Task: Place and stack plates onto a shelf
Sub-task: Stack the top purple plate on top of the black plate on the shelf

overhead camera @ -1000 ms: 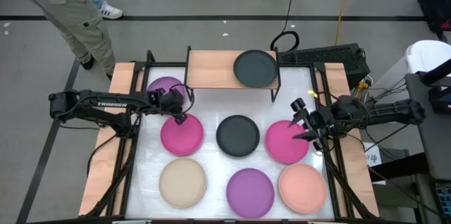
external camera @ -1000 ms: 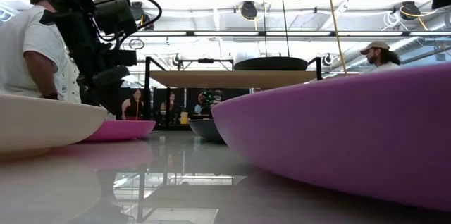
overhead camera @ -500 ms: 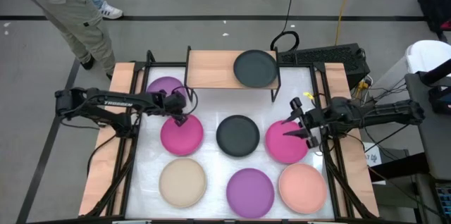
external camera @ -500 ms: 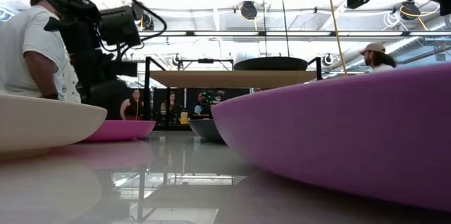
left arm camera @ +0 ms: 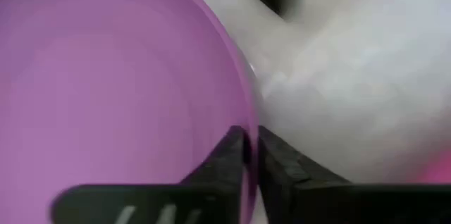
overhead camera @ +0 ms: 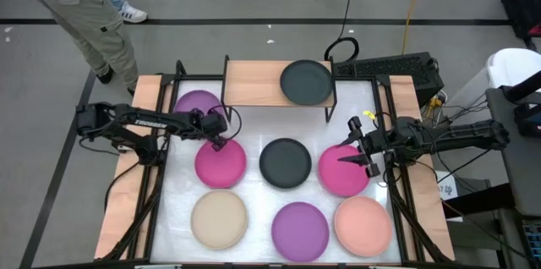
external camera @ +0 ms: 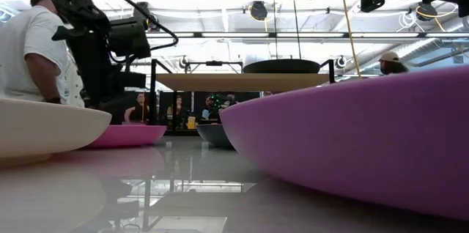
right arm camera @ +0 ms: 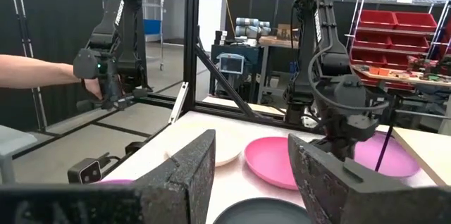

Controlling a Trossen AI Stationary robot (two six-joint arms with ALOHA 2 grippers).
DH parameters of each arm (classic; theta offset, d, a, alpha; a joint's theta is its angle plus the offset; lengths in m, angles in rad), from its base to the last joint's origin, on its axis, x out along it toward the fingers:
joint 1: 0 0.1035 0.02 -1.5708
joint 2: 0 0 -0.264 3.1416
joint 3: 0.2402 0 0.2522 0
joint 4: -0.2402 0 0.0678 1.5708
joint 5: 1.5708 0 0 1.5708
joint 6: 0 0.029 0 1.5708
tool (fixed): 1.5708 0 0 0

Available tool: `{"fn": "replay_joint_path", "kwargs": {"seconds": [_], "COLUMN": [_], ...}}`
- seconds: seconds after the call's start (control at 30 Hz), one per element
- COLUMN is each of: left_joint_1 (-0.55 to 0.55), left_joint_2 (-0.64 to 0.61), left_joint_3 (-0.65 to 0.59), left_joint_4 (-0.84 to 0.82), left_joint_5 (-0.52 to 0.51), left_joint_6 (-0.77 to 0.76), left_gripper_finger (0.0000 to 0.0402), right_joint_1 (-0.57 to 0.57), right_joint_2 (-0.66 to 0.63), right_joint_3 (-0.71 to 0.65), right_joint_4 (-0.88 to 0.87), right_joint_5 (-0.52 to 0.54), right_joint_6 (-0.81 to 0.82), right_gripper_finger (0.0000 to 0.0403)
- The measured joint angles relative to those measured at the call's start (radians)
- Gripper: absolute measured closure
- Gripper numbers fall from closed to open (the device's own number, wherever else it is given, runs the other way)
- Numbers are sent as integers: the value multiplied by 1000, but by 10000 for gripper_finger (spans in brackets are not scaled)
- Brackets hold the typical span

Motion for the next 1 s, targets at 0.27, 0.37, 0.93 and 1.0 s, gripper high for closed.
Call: {"fn": "replay_joint_path", "kwargs": {"seconds": [0.27,0.37,0.93,1.0], "left_joint_1": [-1,-5,-132,-146], "left_joint_2": [-71,-117,-174,-141], "left_joint_3": [43,124,758,815], "left_joint_4": [-79,-200,-571,-459], "left_joint_5": [1,10,-271,-262], "left_joint_6": [-18,-29,67,178], "left_gripper_finger": [391,391,391,391], "right_joint_1": [0,0,0,0], "right_joint_2": [0,0,-28,-53], "right_joint_3": [0,0,0,0], "right_joint_4": [-7,-9,-113,-144], "right_joint_5": [0,0,4,56], "right_joint_6": [-1,-1,-9,-20], "right_gripper_finger": [244,244,244,244]}}
